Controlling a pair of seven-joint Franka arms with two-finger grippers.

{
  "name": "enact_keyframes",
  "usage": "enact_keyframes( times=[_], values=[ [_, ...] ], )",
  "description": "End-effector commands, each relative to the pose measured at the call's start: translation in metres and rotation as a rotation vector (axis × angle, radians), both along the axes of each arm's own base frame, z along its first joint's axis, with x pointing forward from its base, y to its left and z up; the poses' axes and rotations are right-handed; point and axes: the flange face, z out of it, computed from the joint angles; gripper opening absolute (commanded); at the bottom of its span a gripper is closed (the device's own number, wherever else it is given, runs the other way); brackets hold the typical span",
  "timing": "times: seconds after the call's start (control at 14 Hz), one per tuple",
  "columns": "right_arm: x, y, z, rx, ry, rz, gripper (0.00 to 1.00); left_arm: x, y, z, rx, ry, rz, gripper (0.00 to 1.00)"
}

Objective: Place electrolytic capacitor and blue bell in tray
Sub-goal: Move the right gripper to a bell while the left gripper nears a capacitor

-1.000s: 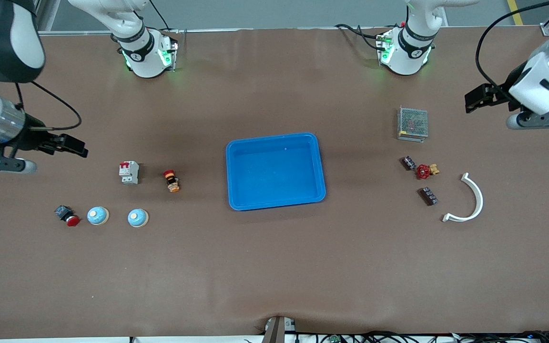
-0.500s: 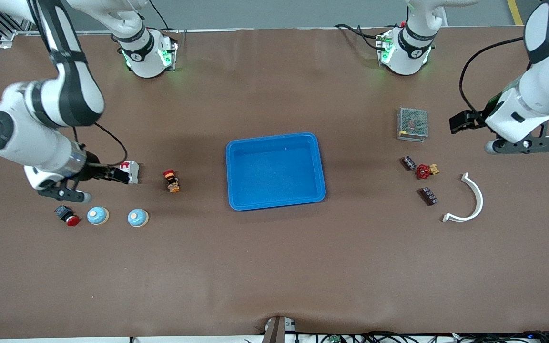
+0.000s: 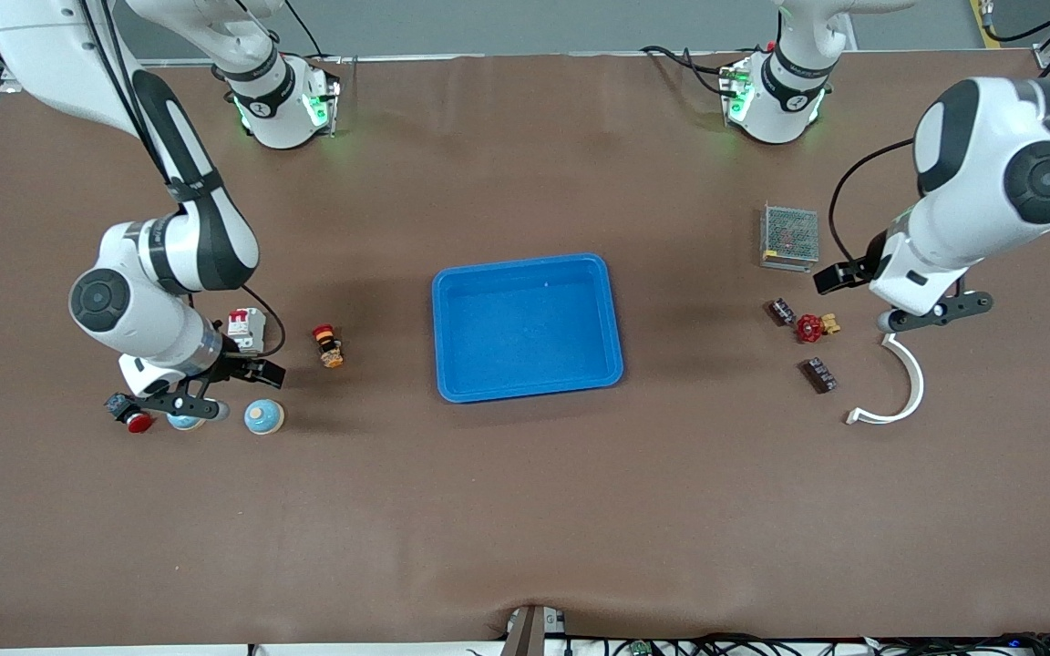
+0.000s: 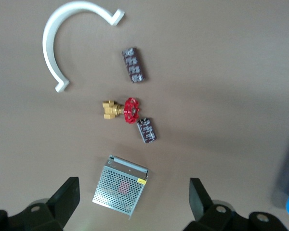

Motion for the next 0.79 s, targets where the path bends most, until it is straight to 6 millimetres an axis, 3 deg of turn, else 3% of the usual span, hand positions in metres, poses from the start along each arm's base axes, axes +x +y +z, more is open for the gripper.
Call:
enact_keyframes(
  times=[0.0,0.14,0.43,0.71],
  values=[
    [0.011,-0.005,-0.021,-0.036,-0.029,-0.005,1.00,-0.011,-0.004,-0.039,0.000,0.006,0.098,0.94],
    [0.016,-0.009,-0.030,-0.037,-0.024,-0.010,1.00,-0.016,-0.003,-0.068,0.002,0.005,0.122,0.83],
    [0.029,-0.022,-0.047,-0.045,-0.030,-0.029,1.00,-0.039,-0.001,-0.127,-0.001,-0.040,0.185,0.77],
    [0.036,-0.026,-0.069,-0.047,-0.025,-0.037,1.00,-0.046,0.001,-0.163,-0.004,-0.076,0.270,0.74]
  ],
)
